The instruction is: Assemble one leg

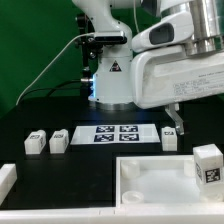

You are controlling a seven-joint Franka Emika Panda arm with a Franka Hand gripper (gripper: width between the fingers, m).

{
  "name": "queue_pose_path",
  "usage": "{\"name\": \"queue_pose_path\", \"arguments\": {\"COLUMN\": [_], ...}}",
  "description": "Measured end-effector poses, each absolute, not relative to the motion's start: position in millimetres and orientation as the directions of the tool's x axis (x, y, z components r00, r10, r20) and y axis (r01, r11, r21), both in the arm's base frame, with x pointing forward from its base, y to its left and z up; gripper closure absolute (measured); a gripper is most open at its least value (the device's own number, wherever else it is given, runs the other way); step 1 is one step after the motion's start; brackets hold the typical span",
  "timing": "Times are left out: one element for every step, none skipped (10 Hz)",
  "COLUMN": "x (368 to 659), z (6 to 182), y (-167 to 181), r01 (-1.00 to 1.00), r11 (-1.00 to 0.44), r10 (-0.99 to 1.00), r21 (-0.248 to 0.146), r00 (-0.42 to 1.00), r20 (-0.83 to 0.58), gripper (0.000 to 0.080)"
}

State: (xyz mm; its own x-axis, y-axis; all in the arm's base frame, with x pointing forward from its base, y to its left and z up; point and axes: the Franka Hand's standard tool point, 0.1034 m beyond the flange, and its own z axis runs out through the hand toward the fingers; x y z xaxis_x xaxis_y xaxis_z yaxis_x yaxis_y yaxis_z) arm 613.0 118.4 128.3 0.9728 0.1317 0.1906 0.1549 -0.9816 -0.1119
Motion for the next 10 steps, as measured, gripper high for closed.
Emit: {"name": "queue_pose_path", "arguments": {"x": [616.0, 619.4, 622.8, 632.8, 629.0, 624.0, 637.2, 636.1, 634.6, 635.0], "z": [125.2, 120.2, 116.9, 115.2, 109.2, 106.3, 103.6, 99.7, 95.6, 96.5], "y": [116.0, 112.6, 108.4, 105.2, 105.5, 107.9, 108.0, 109.2, 113.1, 118.1], "r01": [0.150, 0.143, 0.135, 0.128, 0.125, 0.126, 0.122, 0.121, 0.108, 0.099], "r11": [-0.982, -0.983, -0.983, -0.984, -0.983, -0.981, -0.982, -0.982, -0.983, -0.984], "r10": [0.129, 0.125, 0.125, 0.120, 0.127, 0.142, 0.132, 0.131, 0.119, 0.110], "r21": [-0.114, -0.115, -0.123, -0.125, -0.133, -0.147, -0.146, -0.146, -0.146, -0.146], "r00": [0.976, 0.980, 0.988, 0.990, 0.992, 0.984, 0.989, 0.990, 0.991, 0.992], "r20": [0.175, 0.152, 0.087, 0.071, -0.002, -0.105, -0.060, -0.059, -0.067, -0.067], "gripper": [0.0150, 0.0150, 0.0150, 0.0150, 0.0150, 0.0150, 0.0150, 0.0150, 0.0150, 0.0150]}}
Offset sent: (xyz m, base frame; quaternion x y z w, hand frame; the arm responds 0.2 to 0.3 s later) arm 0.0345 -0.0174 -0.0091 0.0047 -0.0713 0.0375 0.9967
